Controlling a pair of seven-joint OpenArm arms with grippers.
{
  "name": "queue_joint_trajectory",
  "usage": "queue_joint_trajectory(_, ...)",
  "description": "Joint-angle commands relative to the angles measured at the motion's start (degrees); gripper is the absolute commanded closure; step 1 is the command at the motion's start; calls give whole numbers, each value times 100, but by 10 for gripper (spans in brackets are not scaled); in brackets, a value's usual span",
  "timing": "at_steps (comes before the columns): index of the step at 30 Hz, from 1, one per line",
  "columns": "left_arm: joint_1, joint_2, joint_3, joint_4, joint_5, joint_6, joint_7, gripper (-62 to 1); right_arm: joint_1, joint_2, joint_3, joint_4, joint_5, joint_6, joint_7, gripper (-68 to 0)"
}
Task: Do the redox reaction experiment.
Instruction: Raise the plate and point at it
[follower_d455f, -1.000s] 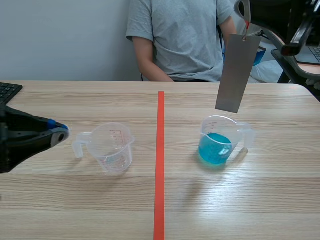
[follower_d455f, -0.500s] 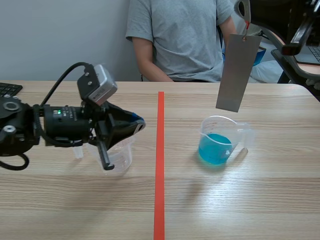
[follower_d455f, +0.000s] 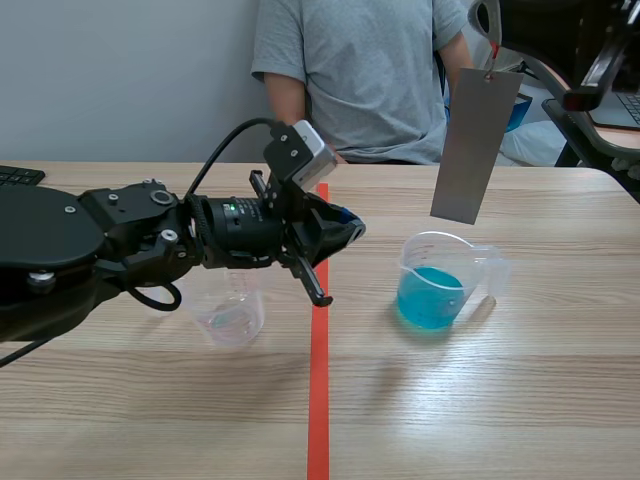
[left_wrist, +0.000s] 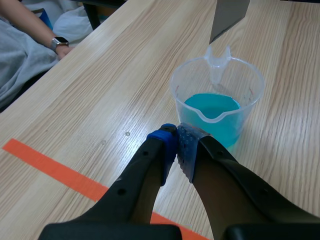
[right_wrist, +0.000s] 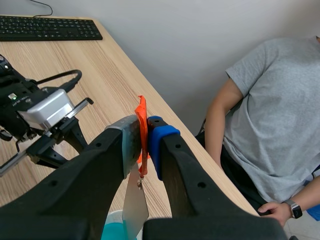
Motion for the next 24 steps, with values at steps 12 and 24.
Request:
queue_joint_trajectory(12, -299, 706, 4, -601, -28, 15, -280, -36, 116, 90, 92, 81, 61, 33, 85, -13)
queue_joint_trajectory(24, -313, 820, 4, -605, -24, -341, -704, -36, 116, 90, 92, 81, 61, 33, 85, -13)
